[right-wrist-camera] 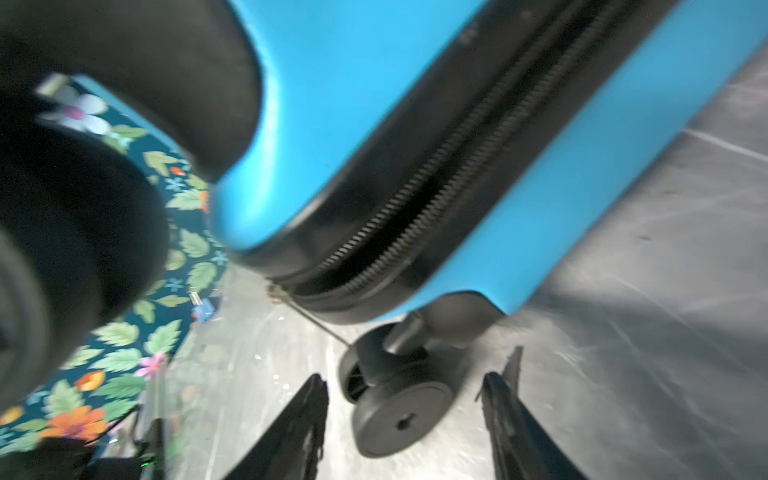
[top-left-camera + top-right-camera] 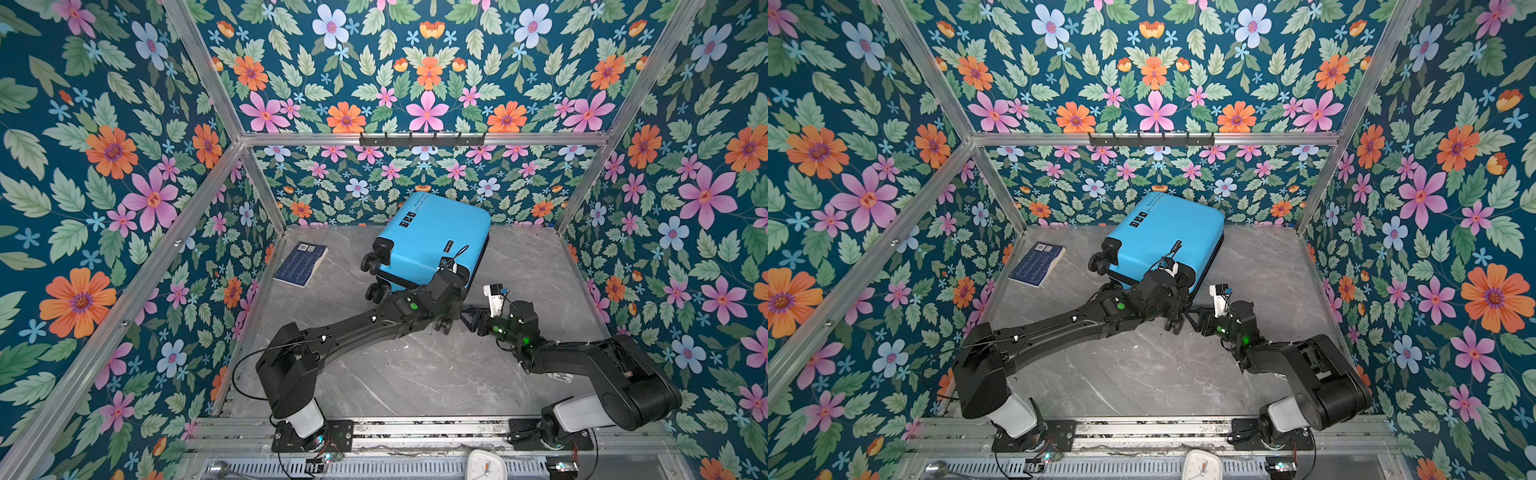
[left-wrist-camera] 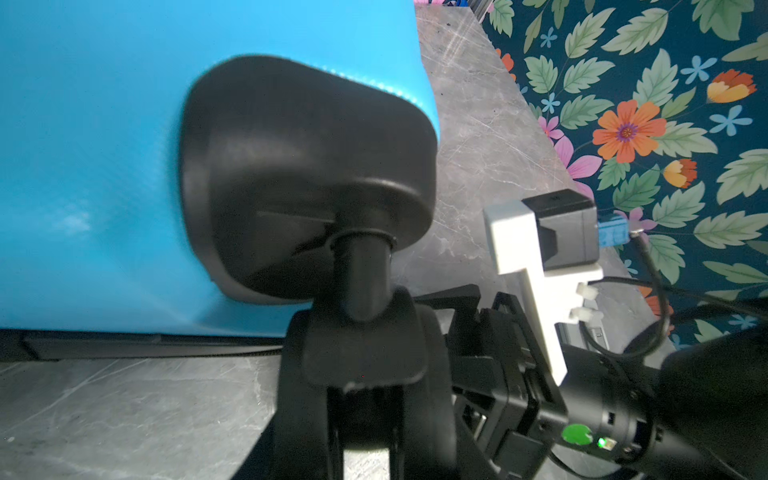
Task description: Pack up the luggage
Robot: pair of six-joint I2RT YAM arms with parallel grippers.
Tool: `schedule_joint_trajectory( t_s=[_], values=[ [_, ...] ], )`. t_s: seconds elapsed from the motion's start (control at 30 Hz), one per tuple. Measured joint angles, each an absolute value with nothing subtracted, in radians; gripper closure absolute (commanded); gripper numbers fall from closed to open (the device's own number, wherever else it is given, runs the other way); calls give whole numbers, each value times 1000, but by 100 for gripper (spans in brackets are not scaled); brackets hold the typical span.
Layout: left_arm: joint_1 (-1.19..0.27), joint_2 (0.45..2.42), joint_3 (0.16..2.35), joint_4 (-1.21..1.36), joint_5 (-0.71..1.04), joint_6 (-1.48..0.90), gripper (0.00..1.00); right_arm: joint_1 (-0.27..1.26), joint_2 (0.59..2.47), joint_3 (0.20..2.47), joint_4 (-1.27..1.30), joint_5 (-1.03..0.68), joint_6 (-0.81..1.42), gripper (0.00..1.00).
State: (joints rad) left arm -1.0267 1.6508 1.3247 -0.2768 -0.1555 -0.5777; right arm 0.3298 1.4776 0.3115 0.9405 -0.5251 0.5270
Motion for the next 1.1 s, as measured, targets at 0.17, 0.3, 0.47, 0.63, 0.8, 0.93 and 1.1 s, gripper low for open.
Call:
schedule_joint_trajectory(
  t_s=[0.17,0.3,0.47,0.63,0.8,0.93,1.1],
  values=[
    [-1027,1651,1325,-277,-155,-578,100,330,1570,341,1082,-616,595,39],
    [-1026,1650,1325,-278,-157,-578,100,330,1659,376,1173,-687,652,45],
    [-1024,1643,1325,-287,-163,-577,100,332,1768,397,1280,-715,715,52],
    [-1023,1643,1325,-292,-174,-575,100,344,1798,416,1322,-720,757,57],
    [-1023,1643,1325,-284,-186,-575,100,365,1803,449,1311,-724,786,62],
    [-1022,1643,1325,-284,-194,-575,100,381,1803,458,1301,-722,789,64],
    [-1022,1643,1325,-283,-194,-575,100,385,1790,446,1303,-702,790,73]
  ],
)
